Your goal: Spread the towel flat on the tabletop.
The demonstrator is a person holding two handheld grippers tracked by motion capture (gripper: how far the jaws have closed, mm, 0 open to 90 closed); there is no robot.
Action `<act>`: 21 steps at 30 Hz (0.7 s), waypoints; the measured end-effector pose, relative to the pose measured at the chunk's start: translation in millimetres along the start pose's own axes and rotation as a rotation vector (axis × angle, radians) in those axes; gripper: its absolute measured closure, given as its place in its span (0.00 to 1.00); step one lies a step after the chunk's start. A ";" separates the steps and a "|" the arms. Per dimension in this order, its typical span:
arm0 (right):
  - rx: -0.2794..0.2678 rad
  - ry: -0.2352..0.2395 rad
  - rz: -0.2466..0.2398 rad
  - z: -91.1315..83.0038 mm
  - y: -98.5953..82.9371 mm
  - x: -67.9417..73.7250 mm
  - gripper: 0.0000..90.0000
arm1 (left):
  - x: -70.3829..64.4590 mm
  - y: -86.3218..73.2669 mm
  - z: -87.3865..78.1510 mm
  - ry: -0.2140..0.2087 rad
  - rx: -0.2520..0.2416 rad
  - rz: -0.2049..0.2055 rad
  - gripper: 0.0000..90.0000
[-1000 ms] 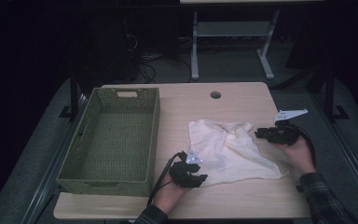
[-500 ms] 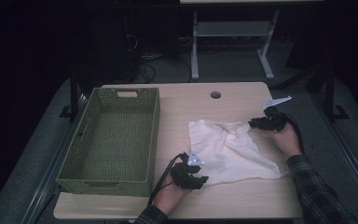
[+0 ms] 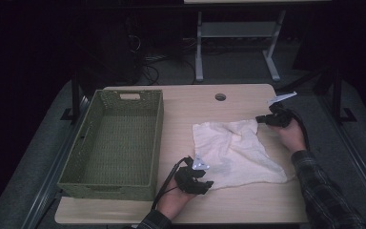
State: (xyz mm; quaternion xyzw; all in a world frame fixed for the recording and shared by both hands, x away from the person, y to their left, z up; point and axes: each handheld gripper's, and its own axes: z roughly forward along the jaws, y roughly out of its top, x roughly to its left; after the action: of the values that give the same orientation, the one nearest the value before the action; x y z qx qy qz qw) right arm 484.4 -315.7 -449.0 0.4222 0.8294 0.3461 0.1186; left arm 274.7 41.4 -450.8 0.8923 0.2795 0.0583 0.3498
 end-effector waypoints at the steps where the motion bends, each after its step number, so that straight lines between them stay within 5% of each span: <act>1: -0.008 0.000 0.005 -0.4 2.7 -1.5 1.00 | 0.1 -0.1 0.0 0.000 0.001 0.000 0.59; 5: -0.026 -0.007 0.009 -2.5 12.7 -7.9 1.00 | -0.2 -0.6 1.1 -0.004 0.008 0.002 0.58; 21: 0.037 -0.127 0.041 14.0 29.5 -40.0 1.00 | -1.0 -1.7 5.5 -0.011 0.054 0.011 0.58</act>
State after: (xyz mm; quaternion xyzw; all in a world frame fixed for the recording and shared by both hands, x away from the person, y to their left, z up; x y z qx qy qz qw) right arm 534.1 -328.5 -443.2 0.4624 0.8176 0.3055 0.1560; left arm 274.7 38.6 -456.0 0.9032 0.2743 0.0474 0.3266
